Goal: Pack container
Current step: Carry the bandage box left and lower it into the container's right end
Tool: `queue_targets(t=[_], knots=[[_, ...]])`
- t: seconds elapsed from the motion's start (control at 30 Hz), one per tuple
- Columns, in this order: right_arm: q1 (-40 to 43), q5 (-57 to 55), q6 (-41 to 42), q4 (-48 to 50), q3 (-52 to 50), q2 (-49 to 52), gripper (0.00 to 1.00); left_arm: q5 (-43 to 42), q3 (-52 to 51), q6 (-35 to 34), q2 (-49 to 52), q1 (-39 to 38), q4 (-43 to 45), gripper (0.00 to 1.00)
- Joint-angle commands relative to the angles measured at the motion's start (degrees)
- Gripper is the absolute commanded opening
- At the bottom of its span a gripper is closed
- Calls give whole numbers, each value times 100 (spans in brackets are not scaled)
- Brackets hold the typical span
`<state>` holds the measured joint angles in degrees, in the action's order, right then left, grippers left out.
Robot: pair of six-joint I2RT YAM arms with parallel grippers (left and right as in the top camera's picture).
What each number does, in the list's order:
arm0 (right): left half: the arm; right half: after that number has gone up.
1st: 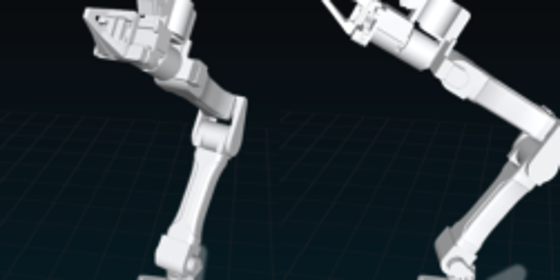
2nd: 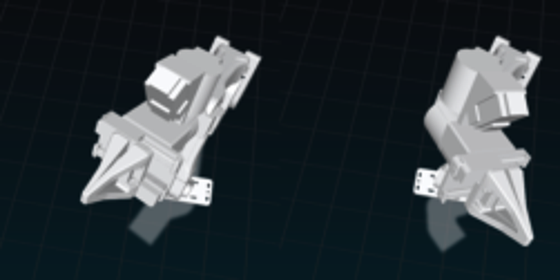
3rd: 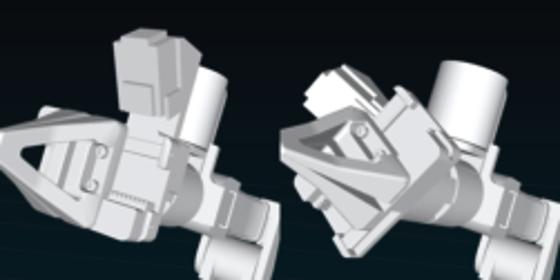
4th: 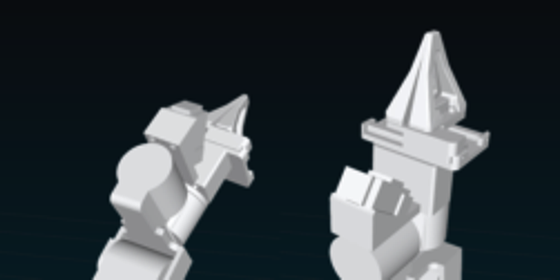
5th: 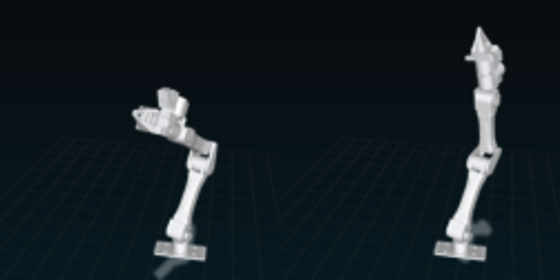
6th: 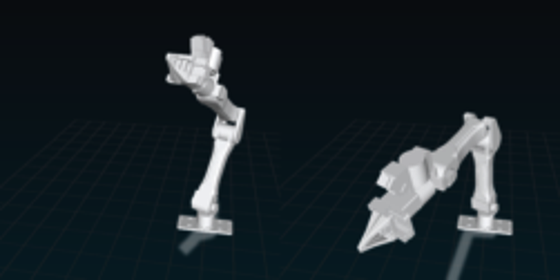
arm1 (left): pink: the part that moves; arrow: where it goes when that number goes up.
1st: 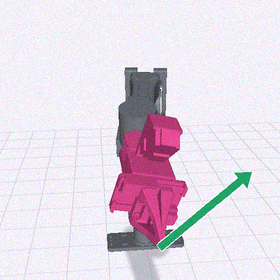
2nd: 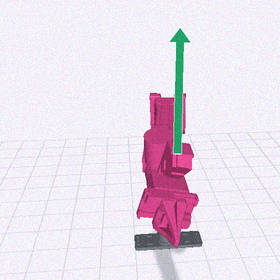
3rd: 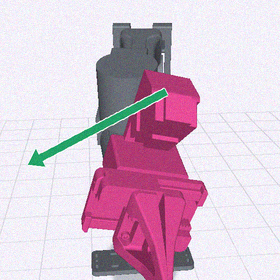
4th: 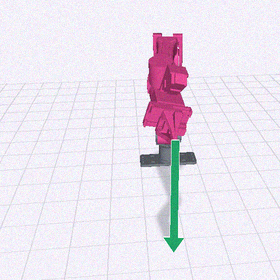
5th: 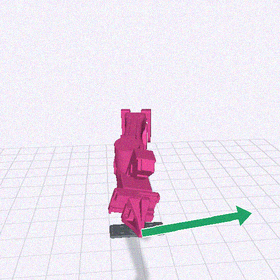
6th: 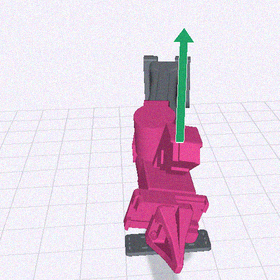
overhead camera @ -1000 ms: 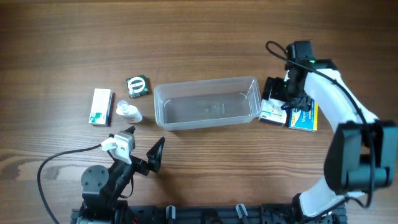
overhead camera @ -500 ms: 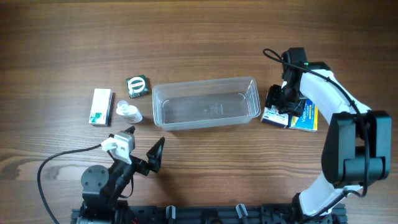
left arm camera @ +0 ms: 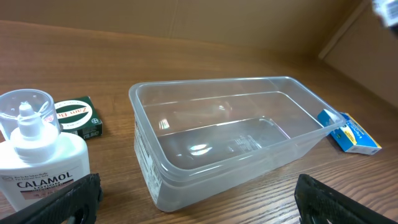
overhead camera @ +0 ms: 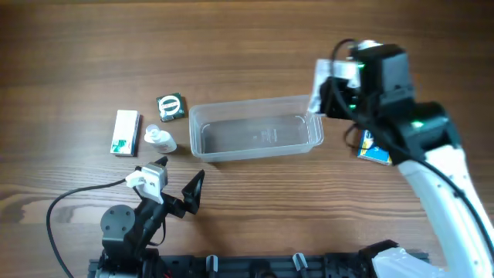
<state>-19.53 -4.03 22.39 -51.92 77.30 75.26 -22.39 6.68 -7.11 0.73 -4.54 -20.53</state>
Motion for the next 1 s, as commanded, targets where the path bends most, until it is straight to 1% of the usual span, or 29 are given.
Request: queue_targets(t=[0.0,0.07,0.27,0.43,0.53,0.73,0.83,0.9,0.97], knots=[[-501,-35,20,492,-527,584,66,-31,-35,28,-57,26,11,100],[-579,-247,-146,697,-678,1152,67,-31,-35,28,-57,26,13,100],[-570,-85,-278,573,-678,2170,67,-31,-35,28,-57,26,13,100],[-570,173,-273,551,-693,2658,67,-31,-35,31,-57,26,11,100],[-570,173,-280,579,-693,2929,70,-31,-35,28,-57,26,13,100],[-570,173,-297,339,-693,2905,69,-31,-35,28,-57,26,13,100],[-570,170,-516,267,-693,2905,74,-31,-35,28,-57,26,11,100],[-570,151,-592,264,-693,2903,84,-31,-35,28,-57,26,11,100],[-570,4,-588,299,-678,2844,85,-31,-35,28,-57,26,11,100]])
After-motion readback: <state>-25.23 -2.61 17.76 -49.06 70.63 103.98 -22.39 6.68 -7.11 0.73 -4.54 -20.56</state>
